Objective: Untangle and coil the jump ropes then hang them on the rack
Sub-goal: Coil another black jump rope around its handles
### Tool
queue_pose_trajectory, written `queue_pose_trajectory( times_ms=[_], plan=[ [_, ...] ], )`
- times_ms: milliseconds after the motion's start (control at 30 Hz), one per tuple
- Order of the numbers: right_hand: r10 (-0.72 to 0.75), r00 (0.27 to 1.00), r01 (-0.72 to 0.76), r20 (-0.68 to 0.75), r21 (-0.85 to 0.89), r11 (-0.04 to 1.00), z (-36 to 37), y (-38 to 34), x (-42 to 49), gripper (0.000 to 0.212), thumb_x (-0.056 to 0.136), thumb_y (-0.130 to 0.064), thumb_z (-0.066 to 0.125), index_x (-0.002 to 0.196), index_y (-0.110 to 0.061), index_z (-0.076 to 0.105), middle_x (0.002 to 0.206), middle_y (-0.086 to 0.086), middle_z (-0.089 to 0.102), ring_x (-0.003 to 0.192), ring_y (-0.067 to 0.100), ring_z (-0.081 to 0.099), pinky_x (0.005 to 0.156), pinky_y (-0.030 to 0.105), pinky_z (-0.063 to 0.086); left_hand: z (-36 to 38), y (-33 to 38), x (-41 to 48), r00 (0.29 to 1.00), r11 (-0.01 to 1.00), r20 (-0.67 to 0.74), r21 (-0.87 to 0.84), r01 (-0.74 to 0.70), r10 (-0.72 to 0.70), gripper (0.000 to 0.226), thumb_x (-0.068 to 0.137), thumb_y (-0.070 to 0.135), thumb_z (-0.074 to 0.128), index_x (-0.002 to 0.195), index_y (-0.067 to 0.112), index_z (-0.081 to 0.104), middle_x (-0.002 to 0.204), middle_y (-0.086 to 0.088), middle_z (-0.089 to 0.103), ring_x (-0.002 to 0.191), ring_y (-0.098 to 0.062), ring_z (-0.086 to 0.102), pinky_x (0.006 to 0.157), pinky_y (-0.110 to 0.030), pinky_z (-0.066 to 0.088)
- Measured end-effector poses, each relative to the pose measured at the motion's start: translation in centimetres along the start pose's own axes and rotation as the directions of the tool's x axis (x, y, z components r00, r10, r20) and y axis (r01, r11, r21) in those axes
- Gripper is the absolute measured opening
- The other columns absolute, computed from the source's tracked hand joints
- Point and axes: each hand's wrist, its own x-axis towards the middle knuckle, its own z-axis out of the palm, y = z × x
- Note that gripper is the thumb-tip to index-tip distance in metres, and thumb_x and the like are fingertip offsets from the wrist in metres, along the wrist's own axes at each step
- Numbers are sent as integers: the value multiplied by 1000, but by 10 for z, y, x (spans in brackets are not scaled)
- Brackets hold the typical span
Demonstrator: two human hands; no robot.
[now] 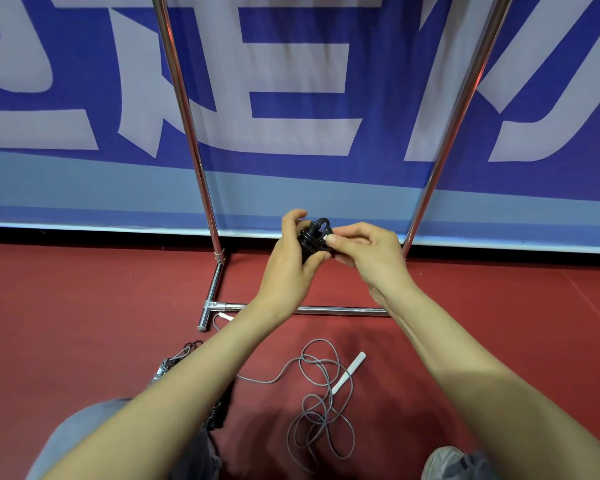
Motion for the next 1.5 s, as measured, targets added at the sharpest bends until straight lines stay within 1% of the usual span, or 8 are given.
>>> queue_pose_trajectory(
  times_ms=[133, 300, 600, 767, 900, 1133, 1300, 1500],
  plan=[
    [-37, 999, 39, 17, -93, 995, -3, 0, 3, 9, 82, -6, 73, 80, -14, 71, 76, -1, 73, 72, 7, 68, 76, 24, 55, 0, -4, -1, 1000, 999, -10, 48, -21, 21, 62, 85, 7, 67, 135, 16, 32, 125, 1, 58, 110, -23, 57, 96, -44, 45],
    [-10, 1000, 11, 11, -98, 995, -2, -2, 5, 11, 82, -7, 73, 75, -13, 69, 71, -2, 71, 66, 5, 66, 69, 19, 51, 4, -4, -6, 998, 992, -27, 109, -55, 59, 63, 84, 12, 66, 135, 24, 30, 127, 0, 57, 113, -26, 55, 96, -51, 44],
    [147, 989, -146, 33, -18, 989, -5, -6, 6, 13, 84, -6, 70, 75, -11, 63, 73, 5, 67, 65, 10, 63, 66, 22, 54, 6, -4, -13, 988, 974, 2, 167, -153, 155, 67, 82, 11, 69, 134, 30, 31, 120, 8, 58, 108, -22, 56, 94, -46, 44],
    [-4, 987, -4, 159, 49, 999, -17, -16, 3, 26, 84, -4, 70, 105, -18, 64, 79, 10, 68, 74, 12, 70, 64, 26, 58, -3, 4, -8, 988, 984, 31, -103, -146, 150, 64, 84, 7, 70, 135, 19, 34, 117, 9, 58, 108, -5, 58, 95, -18, 43],
    [-54, 986, 43, 158, 69, 997, -14, -19, -2, 16, 85, -2, 67, 97, -14, 68, 71, 3, 66, 66, 6, 67, 56, 19, 54, -4, 11, -13, 998, 966, 8, -252, -56, 60, 59, 85, 12, 71, 133, 22, 36, 114, 9, 60, 103, -9, 61, 92, -22, 46],
    [-91, 995, 89, 47, 45, 995, -1, -8, -3, 13, 81, -9, 75, 80, -19, 67, 98, 9, 62, 69, 13, 68, 52, 21, 52, -7, 10, -11, 996, 974, -59, -212, -73, 62, 44, 90, 9, 64, 126, 22, 42, 104, 12, 63, 87, -6, 61, 79, -19, 46],
    [-129, 992, 129, 14, -30, 991, 4, -5, -6, 14, 82, -12, 74, 80, -13, 60, 62, -7, 64, 53, 12, 61, 50, 24, 52, -6, 9, -10, 998, 982, -42, -181, -56, 50, 48, 88, 15, 69, 125, 29, 41, 105, 6, 64, 79, -5, 61, 74, -20, 47],
    [73, 987, -56, 145, -117, 992, -4, -13, 2, 29, 91, -39, 61, 82, -12, 67, 79, -2, 69, 79, 11, 67, 72, 28, 56, -14, 0, -5, 988, 987, 59, 60, -148, 145, 62, 84, 25, 69, 132, 31, 30, 107, 15, 62, 92, -13, 63, 82, -38, 51]
  ],
)
